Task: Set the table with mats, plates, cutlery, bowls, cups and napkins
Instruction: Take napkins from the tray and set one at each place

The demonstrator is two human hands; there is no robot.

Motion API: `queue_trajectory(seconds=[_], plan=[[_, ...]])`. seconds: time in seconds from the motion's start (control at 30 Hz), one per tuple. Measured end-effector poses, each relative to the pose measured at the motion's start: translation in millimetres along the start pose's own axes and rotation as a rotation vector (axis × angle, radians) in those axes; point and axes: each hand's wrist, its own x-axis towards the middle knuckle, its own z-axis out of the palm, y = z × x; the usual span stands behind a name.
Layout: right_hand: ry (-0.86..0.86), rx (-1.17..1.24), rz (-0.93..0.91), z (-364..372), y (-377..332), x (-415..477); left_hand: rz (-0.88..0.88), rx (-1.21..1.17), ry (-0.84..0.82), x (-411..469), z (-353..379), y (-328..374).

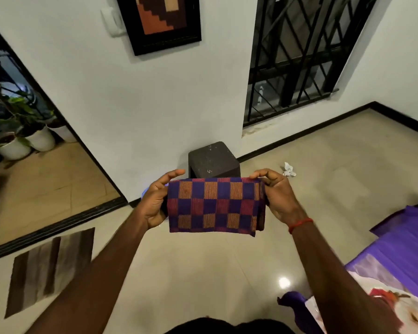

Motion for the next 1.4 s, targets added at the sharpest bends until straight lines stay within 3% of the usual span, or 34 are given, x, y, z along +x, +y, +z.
queue_trajectory(seconds=[0.17,0.47,0.63,0.8,0.93,1.07,1.27,1.4], plan=[[0.104,0.159,0.072,1.9,9.1,12.7,-0.163,0.005,0.053,33.7,1.5,-8.6],[0.39,0.132,0.133,-47.8,33.5,47.9,-0.296,0.196,-0.129,133.5,51.8,-8.4],[0.493,0.085,0.146,-86.4,46.6,89.7,-0.27,0.32,-0.219,200.7,85.9,-9.1],[0.425,0.09,0.055,-126.7,39.1,121.4,-0.339,0.32,-0.27,253.7,124.4,-2.0],[0.303,0.142,0.194,-164.9,39.1,132.1,-0.483,0.242,-0.257,292.5,146.2,-5.1],[0.462,0.402,0.234,-176.0,50.5,132.6,-0.503,0.208,-0.31,313.8,172.3,-18.9],[0.532,0.072,0.244,-176.0,54.3,145.0,-0.4,0.321,-0.266,341.0,213.6,-35.6],[0.612,-0.098,0.207,-196.6,55.0,155.8,-0.416,0.323,-0.346,352.0,244.2,-38.9]])
